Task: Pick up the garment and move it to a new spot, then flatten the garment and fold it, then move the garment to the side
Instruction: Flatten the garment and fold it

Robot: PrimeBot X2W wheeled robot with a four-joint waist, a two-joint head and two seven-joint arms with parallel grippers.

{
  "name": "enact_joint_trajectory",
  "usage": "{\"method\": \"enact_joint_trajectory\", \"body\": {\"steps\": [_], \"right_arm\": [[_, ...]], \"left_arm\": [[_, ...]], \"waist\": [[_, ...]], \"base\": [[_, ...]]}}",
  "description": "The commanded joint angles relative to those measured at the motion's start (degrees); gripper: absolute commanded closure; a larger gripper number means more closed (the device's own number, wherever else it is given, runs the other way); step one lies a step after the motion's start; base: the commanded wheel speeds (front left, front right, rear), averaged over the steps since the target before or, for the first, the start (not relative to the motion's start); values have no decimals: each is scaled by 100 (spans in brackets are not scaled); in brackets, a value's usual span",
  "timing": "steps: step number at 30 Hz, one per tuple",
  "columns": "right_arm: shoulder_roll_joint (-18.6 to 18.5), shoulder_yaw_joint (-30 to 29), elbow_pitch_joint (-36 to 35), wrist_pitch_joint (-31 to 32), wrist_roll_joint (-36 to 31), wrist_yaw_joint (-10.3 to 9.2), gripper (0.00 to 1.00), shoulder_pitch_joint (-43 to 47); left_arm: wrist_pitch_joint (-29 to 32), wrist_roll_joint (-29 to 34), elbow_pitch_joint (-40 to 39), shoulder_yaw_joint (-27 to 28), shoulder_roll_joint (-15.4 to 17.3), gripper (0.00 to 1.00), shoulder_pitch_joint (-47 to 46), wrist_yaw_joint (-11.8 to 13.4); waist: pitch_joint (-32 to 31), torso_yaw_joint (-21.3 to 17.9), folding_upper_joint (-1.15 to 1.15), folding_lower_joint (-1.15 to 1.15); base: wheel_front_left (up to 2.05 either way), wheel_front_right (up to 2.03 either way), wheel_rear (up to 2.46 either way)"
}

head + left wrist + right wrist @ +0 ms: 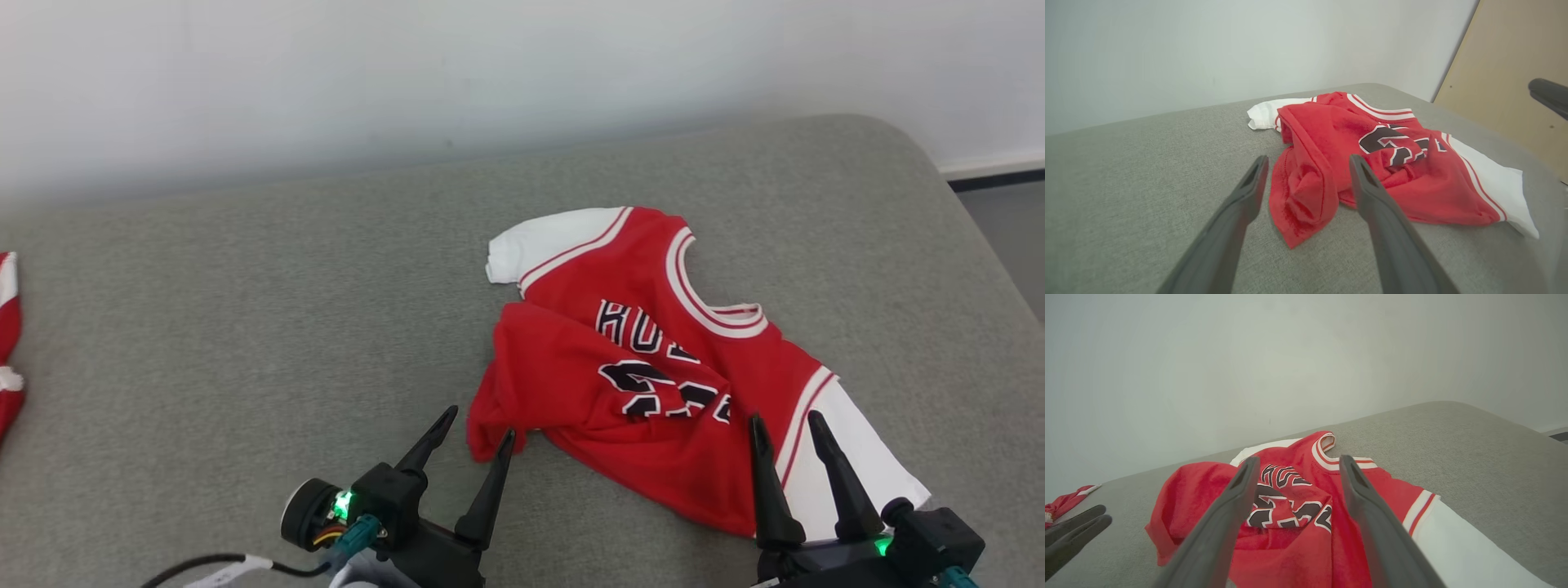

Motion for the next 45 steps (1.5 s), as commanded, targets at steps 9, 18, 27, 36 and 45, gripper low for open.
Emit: {"method": "enact_joint_trajectory", "body": {"steps": [9, 18, 27, 36, 45], "right_arm": [[3, 11, 42, -3, 136, -13, 0, -119], [1, 27, 39, -2, 168, -13, 0, -162], [1, -128, 89, -3, 327, -13, 0, 52], [-1, -312, 131, -2, 433, -13, 0, 171], [1, -436, 169, -2, 453, -13, 0, 232]], "left_arm": [[-21, -400, 783, -320, 52, 0, -509, 11], [-21, -807, 1442, -570, 61, 100, -930, 11], [-22, -960, 601, -549, 469, 100, -411, 11], [-22, -1057, -345, -390, 1026, 100, 428, 15], [245, -1166, -1297, -239, 1476, 100, 1065, 253]], "waist": [[291, -456, 0, 0], [286, -266, 0, 0], [107, 448, 0, 0], [-85, 1246, 0, 0], [-44, 1649, 0, 0]], "base": [[0, 0, 0], [0, 0, 0], [0, 0, 0], [0, 0, 0], [0, 0, 0]]}}
